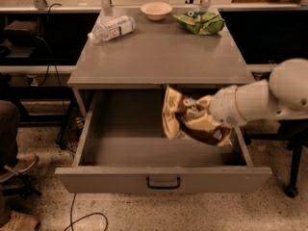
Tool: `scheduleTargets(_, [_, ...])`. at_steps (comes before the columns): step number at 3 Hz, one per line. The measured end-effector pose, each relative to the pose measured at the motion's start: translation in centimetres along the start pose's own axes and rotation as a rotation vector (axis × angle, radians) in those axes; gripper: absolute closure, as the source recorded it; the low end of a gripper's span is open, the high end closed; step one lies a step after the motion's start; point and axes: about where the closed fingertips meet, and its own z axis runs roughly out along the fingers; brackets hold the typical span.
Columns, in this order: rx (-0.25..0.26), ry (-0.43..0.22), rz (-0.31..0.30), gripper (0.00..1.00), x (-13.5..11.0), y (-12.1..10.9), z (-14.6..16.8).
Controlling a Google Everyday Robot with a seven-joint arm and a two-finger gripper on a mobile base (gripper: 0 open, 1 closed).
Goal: Pick brown chip bag from top drawer and place on counter
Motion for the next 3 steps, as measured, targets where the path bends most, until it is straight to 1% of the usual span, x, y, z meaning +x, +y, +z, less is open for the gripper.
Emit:
scheduleTargets(1, [0.041,-0.060,-0.132,1.00,-5.2,-1.2,-3.7])
scheduleTargets(2, [0.052,-0.148,-0.301,1.00,-11.9,-2.4,-6.2])
scheduleTargets(3, [0.020,-0.229,-0.422,1.00,-16.9,-3.4,-5.4])
